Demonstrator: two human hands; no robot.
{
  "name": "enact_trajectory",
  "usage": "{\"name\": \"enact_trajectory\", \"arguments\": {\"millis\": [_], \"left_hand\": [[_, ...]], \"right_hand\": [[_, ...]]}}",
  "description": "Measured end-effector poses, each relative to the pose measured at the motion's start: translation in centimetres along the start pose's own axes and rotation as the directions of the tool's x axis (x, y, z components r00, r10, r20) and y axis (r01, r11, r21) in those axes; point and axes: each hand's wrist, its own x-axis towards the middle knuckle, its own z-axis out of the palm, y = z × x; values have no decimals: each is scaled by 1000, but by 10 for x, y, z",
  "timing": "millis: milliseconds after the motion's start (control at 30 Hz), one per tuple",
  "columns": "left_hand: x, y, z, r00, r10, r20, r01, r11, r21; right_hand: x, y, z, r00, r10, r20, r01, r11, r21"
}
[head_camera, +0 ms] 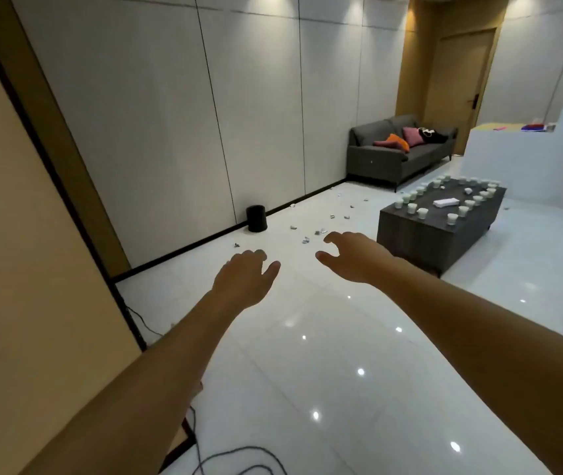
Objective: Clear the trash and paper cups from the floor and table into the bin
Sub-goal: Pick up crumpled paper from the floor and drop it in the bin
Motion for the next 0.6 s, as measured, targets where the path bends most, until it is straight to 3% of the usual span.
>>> {"name": "enact_trajectory", "arguments": {"millis": [267, 600], "left_hand": [[87, 9, 51, 991, -118, 55, 122, 990, -76], [212, -76, 106, 957, -263, 120, 276, 955, -109]], "right_hand": [[103, 49, 25, 994, -32, 106, 25, 997, 69], [263, 32, 110, 961, -156, 229, 133, 985, 112]]}}
